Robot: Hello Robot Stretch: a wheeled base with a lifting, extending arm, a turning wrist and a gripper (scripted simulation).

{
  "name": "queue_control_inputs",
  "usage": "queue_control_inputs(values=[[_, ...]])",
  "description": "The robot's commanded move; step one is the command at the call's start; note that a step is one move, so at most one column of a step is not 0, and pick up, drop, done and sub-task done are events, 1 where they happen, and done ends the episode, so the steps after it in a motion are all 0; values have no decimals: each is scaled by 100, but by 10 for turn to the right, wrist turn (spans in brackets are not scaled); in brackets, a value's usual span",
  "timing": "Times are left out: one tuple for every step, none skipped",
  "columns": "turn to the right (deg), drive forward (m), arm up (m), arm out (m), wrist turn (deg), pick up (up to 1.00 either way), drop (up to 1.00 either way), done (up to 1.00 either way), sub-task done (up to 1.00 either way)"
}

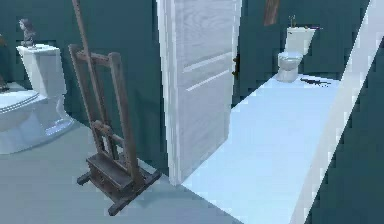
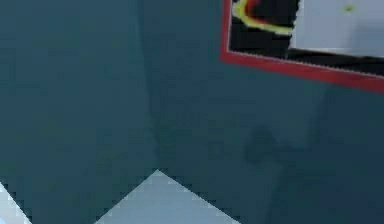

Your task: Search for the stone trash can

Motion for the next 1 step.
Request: queue_control_inputs(values=[[0, 95, 0, 0, 0, 0, 0, 0, 0]])
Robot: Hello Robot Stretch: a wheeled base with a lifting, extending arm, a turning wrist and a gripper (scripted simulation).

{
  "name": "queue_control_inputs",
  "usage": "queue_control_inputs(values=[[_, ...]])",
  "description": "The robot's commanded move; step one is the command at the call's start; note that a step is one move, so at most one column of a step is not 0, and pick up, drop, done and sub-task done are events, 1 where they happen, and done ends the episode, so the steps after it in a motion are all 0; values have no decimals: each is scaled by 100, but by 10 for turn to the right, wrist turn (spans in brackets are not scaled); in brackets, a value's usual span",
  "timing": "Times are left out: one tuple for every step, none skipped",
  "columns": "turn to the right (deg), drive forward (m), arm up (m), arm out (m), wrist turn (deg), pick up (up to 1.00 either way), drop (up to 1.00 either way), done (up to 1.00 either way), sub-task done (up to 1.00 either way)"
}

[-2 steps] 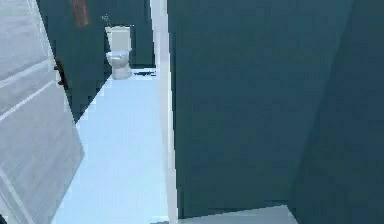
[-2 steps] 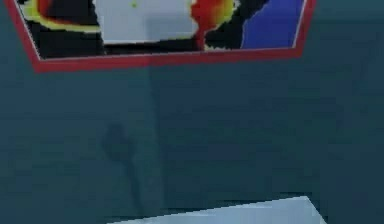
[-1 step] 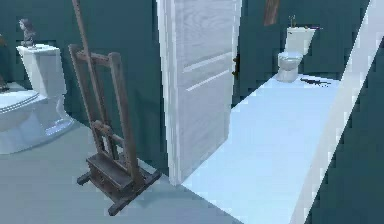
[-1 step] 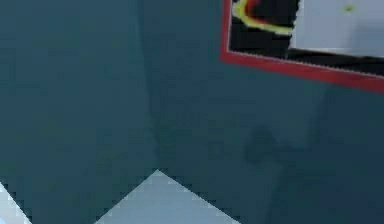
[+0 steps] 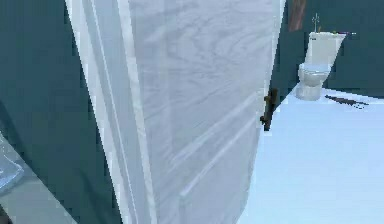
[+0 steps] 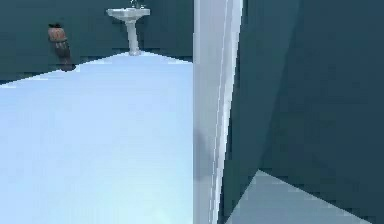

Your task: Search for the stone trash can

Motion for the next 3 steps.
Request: queue_control_inputs(values=[[330, 0, 0, 0, 0, 0, 0, 0, 0], [0, 60, 0, 0, 0, 0, 0, 0, 0], [450, 0, 0, 0, 0, 0, 0, 0, 0]])
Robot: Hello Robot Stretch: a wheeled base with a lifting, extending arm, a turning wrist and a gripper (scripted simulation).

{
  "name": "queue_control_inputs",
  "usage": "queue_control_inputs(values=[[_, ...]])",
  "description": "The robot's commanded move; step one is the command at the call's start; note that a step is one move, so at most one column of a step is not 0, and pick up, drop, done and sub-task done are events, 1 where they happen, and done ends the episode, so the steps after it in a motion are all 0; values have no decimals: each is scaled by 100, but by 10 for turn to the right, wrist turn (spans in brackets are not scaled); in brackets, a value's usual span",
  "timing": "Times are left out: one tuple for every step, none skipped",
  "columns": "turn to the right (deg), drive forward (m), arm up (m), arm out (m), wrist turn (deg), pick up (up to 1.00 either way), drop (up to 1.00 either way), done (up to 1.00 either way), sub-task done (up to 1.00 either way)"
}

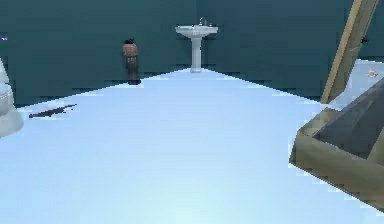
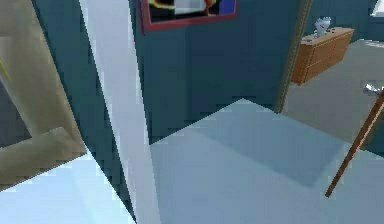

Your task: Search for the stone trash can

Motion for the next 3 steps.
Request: queue_control_inputs(values=[[90, 0, 0, 0, 0, 0, 0, 0, 0], [0, 100, 0, 0, 0, 0, 0, 0, 0], [30, 0, 0, 0, 0, 0, 0, 0, 0]])
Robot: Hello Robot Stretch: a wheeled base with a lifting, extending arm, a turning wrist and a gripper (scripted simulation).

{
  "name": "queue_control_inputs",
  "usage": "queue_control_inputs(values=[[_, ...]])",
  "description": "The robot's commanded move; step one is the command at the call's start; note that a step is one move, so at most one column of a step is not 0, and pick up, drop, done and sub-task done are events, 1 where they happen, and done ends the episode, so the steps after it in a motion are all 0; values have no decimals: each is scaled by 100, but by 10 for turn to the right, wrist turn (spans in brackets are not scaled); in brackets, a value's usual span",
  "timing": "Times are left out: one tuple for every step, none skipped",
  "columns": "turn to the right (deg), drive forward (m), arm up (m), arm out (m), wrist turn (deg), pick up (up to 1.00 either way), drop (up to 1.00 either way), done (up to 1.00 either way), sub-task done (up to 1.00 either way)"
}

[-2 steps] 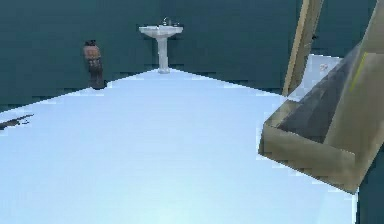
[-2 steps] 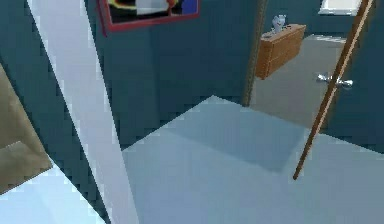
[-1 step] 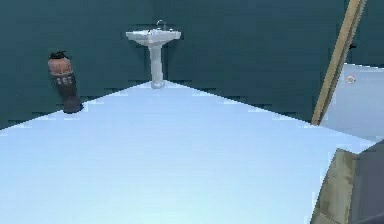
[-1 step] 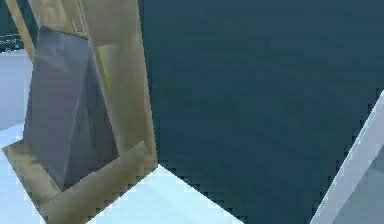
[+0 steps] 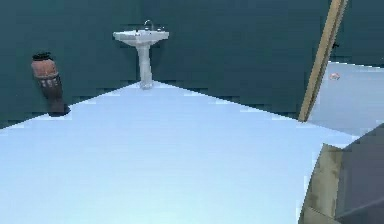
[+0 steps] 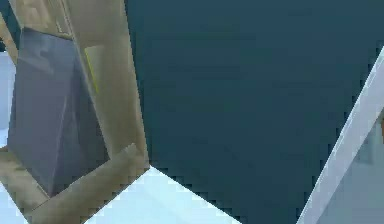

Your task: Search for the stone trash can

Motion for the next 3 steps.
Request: queue_control_inputs(values=[[0, 100, 0, 0, 0, 0, 0, 0, 0], [180, 0, 0, 0, 0, 0, 0, 0, 0], [0, 5, 0, 0, 0, 0, 0, 0, 0]])
